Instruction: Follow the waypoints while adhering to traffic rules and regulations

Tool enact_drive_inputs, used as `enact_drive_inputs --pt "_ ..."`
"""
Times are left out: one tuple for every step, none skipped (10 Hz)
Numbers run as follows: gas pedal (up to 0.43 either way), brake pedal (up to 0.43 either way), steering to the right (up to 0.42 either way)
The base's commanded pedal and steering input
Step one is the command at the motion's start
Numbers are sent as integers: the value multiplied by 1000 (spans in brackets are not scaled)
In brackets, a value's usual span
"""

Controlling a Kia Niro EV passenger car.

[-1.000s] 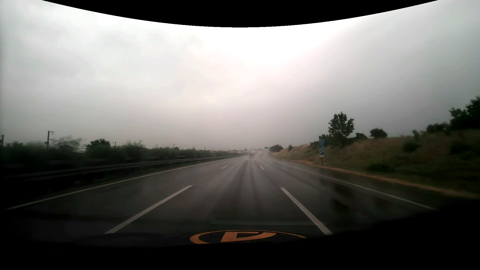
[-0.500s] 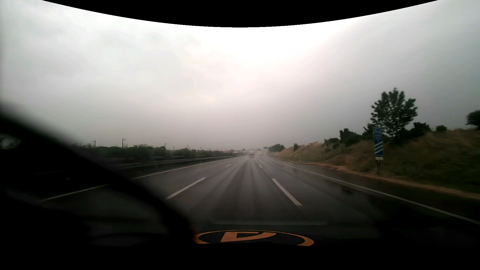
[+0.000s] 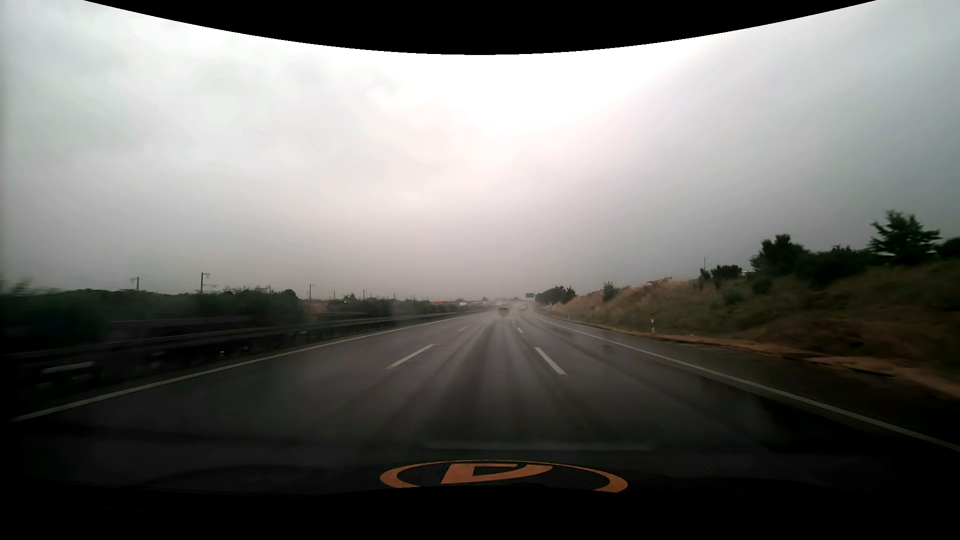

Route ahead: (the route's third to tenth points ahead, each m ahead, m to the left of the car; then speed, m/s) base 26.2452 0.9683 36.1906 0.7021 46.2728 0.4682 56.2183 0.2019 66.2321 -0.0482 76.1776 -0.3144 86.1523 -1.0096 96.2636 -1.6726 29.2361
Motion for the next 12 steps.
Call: enact_drive_inputs --pt "240 0 2" --pt "240 0 3" --pt "240 0 3" --pt "240 0 4" --pt "240 0 3" --pt "248 0 3" --pt "248 0 3" --pt "248 0 3" --pt "248 0 3" --pt "248 0 3" --pt "248 0 2" --pt "248 0 2"
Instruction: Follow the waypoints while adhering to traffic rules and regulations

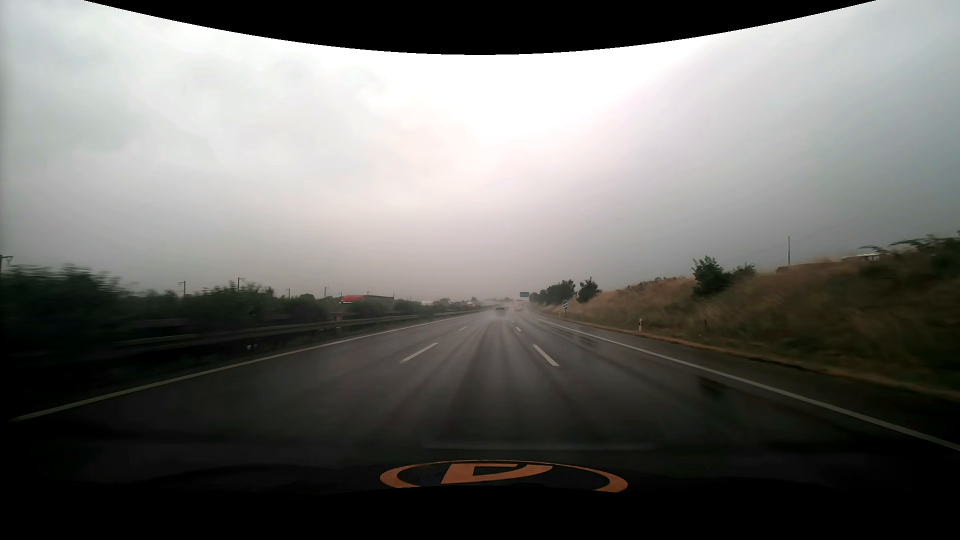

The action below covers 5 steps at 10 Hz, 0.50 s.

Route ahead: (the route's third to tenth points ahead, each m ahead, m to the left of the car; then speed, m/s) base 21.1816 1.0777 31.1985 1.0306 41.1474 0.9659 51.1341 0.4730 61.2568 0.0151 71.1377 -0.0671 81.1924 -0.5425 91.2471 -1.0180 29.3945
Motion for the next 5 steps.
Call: enact_drive_inputs --pt "248 0 2" --pt "248 0 2" --pt "248 0 3" --pt "248 0 2" --pt "248 0 2"
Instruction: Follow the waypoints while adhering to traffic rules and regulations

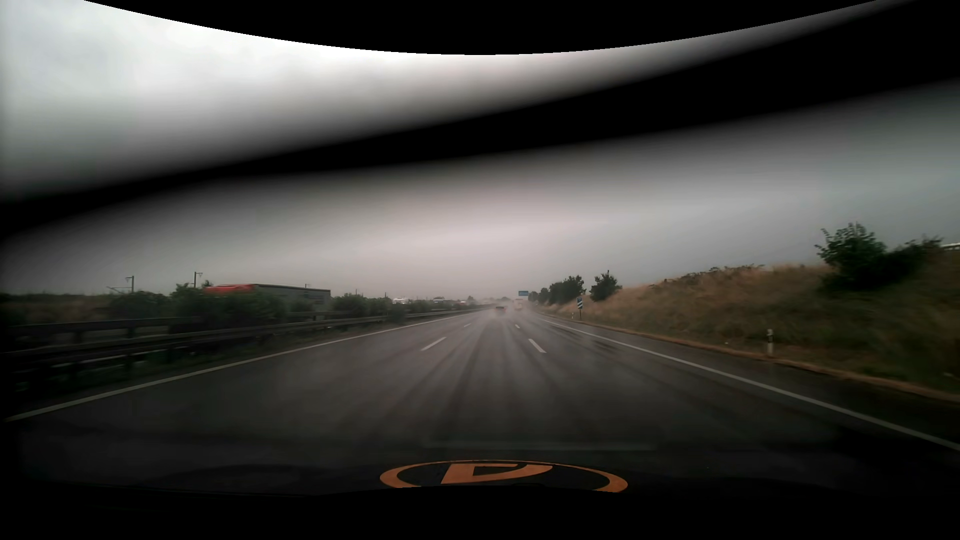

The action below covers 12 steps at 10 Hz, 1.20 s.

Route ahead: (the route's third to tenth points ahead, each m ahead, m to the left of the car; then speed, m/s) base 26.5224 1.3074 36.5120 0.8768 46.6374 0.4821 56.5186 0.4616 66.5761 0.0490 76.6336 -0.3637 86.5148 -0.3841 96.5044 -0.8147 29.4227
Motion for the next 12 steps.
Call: enact_drive_inputs --pt "248 0 2" --pt "248 0 2" --pt "248 0 2" --pt "248 0 1" --pt "248 0 1" --pt "248 0 0" --pt "248 0 1" --pt "248 0 0" --pt "248 0 0" --pt "248 0 0" --pt "248 0 0" --pt "248 0 0"
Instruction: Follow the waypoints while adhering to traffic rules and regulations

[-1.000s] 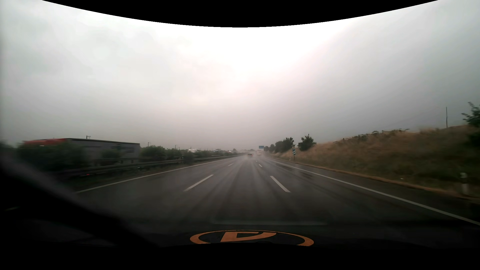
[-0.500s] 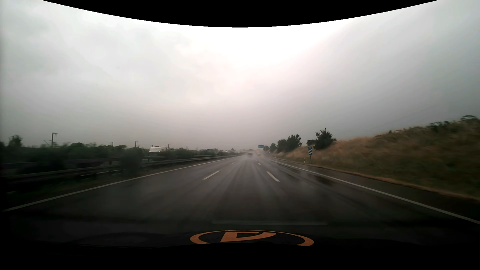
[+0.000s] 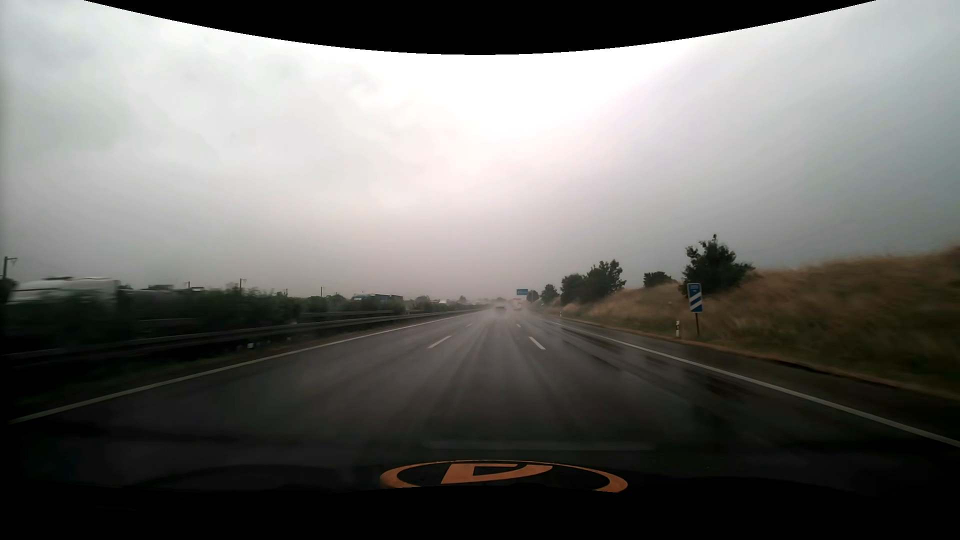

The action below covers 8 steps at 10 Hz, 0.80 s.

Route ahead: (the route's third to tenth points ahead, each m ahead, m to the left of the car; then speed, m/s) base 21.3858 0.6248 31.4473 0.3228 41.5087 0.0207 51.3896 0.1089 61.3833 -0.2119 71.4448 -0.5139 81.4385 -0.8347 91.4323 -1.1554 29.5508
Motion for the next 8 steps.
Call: enact_drive_inputs --pt "248 0 1" --pt "260 0 1" --pt "260 0 1" --pt "268 0 1" --pt "268 0 1" --pt "268 0 1" --pt "268 0 1" --pt "268 0 1"
